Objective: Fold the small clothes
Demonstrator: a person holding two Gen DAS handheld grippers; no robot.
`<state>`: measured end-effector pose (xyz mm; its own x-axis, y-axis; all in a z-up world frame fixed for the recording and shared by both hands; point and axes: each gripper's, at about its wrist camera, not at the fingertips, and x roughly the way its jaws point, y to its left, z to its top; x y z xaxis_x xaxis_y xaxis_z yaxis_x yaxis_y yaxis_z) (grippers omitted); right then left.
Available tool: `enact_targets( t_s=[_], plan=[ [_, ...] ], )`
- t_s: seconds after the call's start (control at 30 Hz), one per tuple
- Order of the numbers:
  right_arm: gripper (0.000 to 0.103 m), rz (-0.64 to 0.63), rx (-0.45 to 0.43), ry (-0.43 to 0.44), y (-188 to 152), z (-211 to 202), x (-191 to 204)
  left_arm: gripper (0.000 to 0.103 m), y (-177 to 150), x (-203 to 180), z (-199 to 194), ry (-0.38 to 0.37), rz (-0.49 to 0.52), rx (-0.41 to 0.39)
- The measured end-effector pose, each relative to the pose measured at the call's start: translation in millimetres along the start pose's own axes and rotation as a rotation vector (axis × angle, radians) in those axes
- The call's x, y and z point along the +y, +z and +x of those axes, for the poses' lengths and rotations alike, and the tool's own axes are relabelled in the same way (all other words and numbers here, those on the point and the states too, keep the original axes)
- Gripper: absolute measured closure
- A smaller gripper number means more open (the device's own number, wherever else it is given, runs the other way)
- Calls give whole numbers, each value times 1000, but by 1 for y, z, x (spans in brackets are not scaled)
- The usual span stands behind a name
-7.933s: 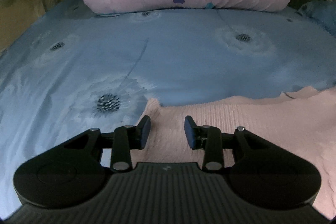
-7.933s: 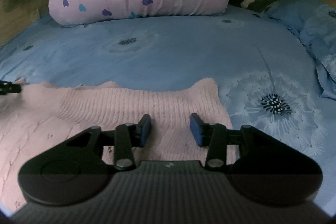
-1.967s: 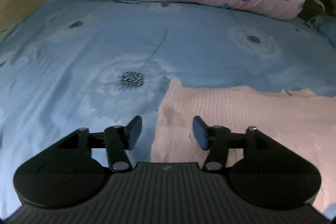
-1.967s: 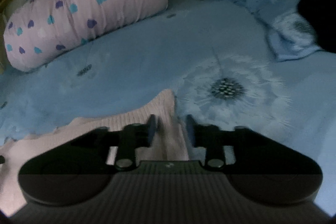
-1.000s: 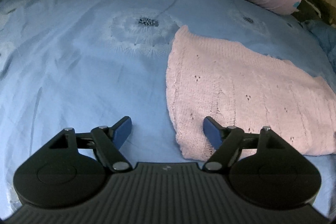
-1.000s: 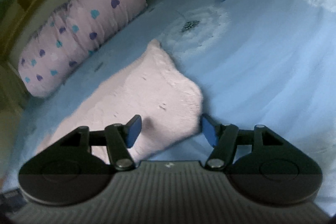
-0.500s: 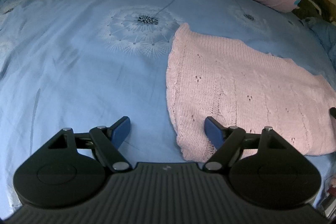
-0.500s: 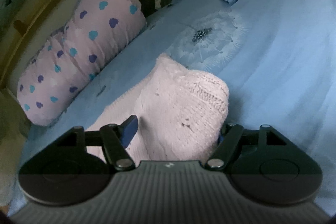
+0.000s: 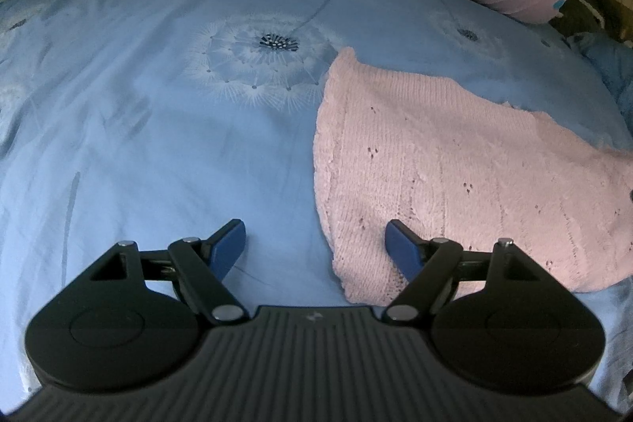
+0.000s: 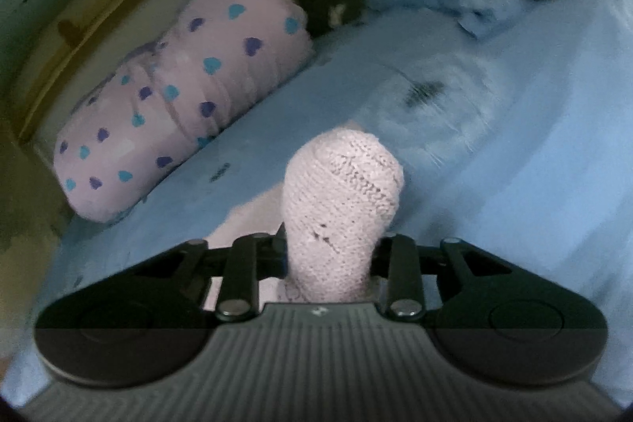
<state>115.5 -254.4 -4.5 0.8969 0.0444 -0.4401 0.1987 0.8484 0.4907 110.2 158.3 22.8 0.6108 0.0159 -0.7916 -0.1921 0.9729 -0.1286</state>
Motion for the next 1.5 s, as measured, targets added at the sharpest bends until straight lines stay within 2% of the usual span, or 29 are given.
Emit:
enact_targets(
  t_s=[0.2,0.4,0.57,0.67,0.83,0.97,1.13,1.23,1.3,1.37,1.43,1.47,1.5],
  plan=[
    [71,-172,-36,36,9,-9,46,21,4,6,-8,-6,-16,-21],
    [71,-341,-58,67,5,-13,103,21,7,14,-11,-12,-54,-19],
    [71,-438,-52,115,-15,-12,147,21,9,24,-14,-22,-87,-27],
    [71,-493,-3,163,-37,-5,166,21,8,29,-14,-9,-110,-15],
    [72,-570,111,179,-76,14,178,21,9,35,-18,-19,-136,-21],
    [72,-508,157,178,-81,22,174,21,10,42,-20,-23,-158,-25],
    [72,-468,78,205,-63,9,188,21,11,47,-22,-27,-185,-24],
    [72,-483,54,286,-66,-1,200,21,12,50,-22,-25,-196,-27],
    [72,-533,51,342,-80,-6,206,21,13,52,-22,-20,-209,-27],
    [72,-579,97,381,-99,-3,211,21,13,55,-22,-15,-221,-28],
    [70,-605,220,401,-116,10,211,21,13,57,-23,-8,-227,-29],
    [68,-606,247,404,-122,12,210,21,13,58,-23,-6,-228,-31],
    [67,-617,222,411,-126,8,208,21,13,59,-23,-5,-230,-33]
  ],
)
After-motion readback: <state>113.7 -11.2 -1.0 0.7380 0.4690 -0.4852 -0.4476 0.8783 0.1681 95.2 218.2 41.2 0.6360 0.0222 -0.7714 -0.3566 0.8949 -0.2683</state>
